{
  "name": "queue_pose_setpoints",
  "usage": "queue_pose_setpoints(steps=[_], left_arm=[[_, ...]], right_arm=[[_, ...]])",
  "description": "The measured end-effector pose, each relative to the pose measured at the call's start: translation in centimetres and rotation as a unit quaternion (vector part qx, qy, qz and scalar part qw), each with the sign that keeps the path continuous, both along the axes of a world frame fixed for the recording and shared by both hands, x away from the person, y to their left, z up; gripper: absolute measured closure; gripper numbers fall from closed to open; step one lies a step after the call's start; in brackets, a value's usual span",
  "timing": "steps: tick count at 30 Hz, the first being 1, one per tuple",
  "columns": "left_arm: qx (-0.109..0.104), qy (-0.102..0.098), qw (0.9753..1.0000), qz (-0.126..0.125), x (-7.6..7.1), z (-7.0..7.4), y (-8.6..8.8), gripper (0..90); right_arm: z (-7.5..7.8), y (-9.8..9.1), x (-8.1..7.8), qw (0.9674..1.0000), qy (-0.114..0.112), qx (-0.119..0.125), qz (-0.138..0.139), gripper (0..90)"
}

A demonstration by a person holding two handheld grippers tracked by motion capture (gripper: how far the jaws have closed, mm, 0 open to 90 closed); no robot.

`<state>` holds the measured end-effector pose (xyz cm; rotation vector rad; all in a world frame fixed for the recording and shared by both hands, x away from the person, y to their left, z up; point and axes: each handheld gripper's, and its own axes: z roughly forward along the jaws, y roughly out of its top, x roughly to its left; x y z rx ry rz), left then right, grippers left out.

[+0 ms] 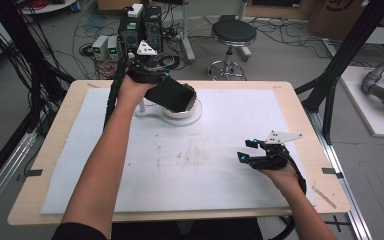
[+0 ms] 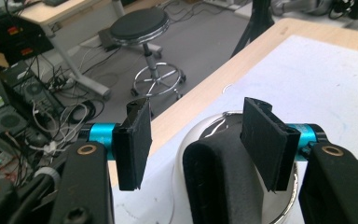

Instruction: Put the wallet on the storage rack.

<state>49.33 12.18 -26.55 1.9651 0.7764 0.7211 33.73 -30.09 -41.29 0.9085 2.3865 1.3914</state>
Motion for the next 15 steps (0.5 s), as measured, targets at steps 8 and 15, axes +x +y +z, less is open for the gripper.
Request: queue_pose_setpoints(steps=[8,15], left_arm=[[-0.021,-0.011,0.9988,-0.043,-1.7,1.0,0.0,50.7],[-0.013,0.012,0.9965,-0.082,-2.7,-0.9,-0.9,62.8]], right_arm=[[0.1,0.1,-0.1,1.0,-0.004,0.001,0.001,36.5],[0.1,0.3,-0.2,1.0,-0.002,0.003,0.004,36.4]])
